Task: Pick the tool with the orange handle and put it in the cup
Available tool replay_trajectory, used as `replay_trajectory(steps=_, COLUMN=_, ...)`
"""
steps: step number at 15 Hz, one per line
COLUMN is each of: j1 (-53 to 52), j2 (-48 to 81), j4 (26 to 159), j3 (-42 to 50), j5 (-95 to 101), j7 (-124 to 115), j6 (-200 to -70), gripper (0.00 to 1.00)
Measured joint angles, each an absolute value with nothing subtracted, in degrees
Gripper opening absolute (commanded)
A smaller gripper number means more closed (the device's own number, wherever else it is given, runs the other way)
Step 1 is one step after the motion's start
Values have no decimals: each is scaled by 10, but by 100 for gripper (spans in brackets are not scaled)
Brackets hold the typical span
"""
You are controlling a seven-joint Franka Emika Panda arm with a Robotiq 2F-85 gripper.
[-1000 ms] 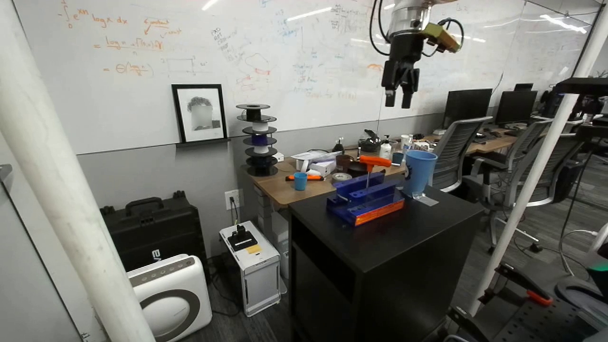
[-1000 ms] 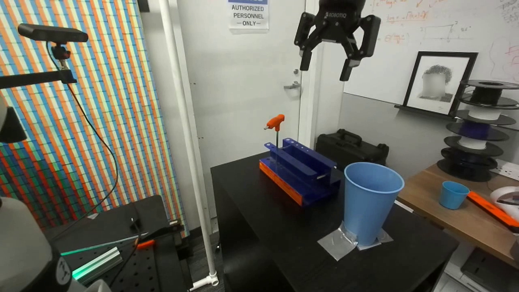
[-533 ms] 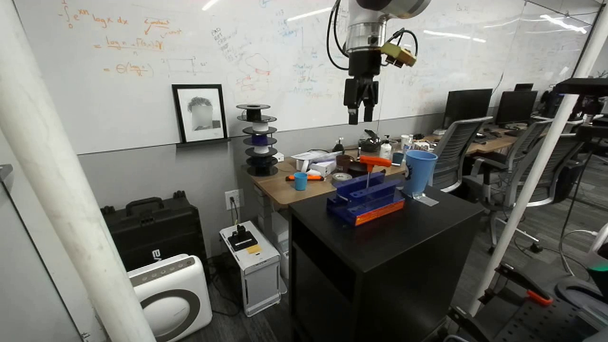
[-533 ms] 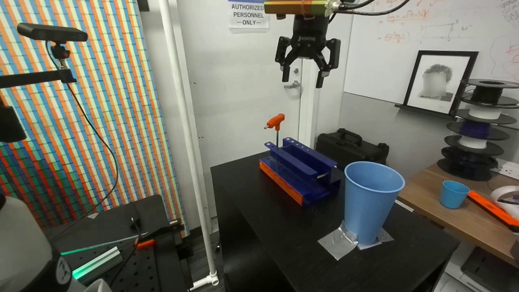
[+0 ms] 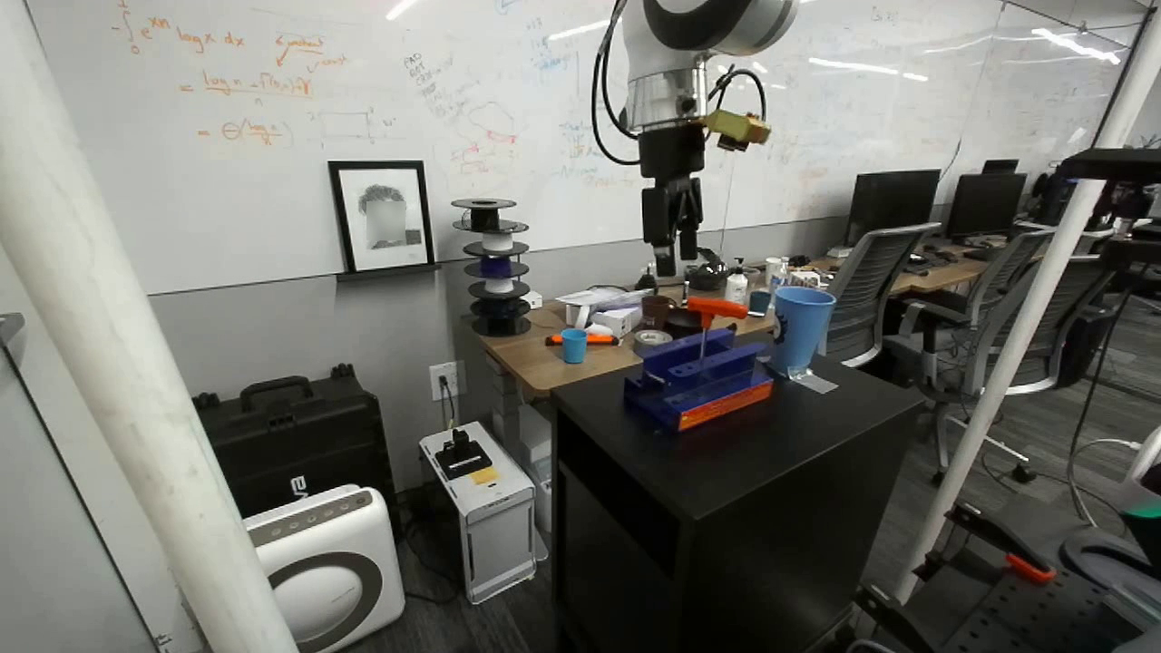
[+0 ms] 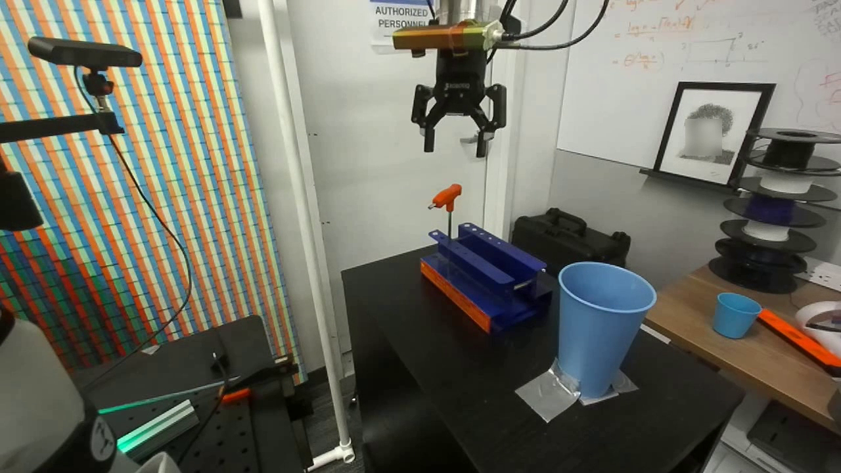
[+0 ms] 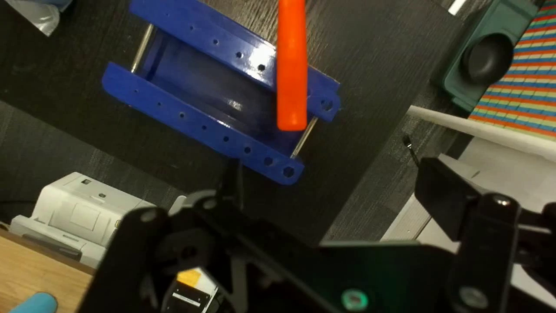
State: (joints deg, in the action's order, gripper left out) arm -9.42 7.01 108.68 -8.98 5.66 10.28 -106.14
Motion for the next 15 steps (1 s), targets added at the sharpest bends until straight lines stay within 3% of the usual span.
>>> replay_trajectory(steps=7, j1=-97, j2=59, j4=1165, j3=-87, j5=92, j7=28, j6=-1087, gripper=100)
replay_trajectory(steps=8, j1=-97, j2=54, j4=1178, j3=-85, j5=101, j7=13, j6=-1095, gripper=75)
replay_trajectory(steps=9, j1=-96, j2=49, j4=1190, j3=-83, j5=110, j7=1, j6=-1102, gripper=75)
replay_trajectory(steps=15, j1=-94, j2=20, j4=1257, j3=-78, j5=159, j7=-54, j6=-1190, gripper=27)
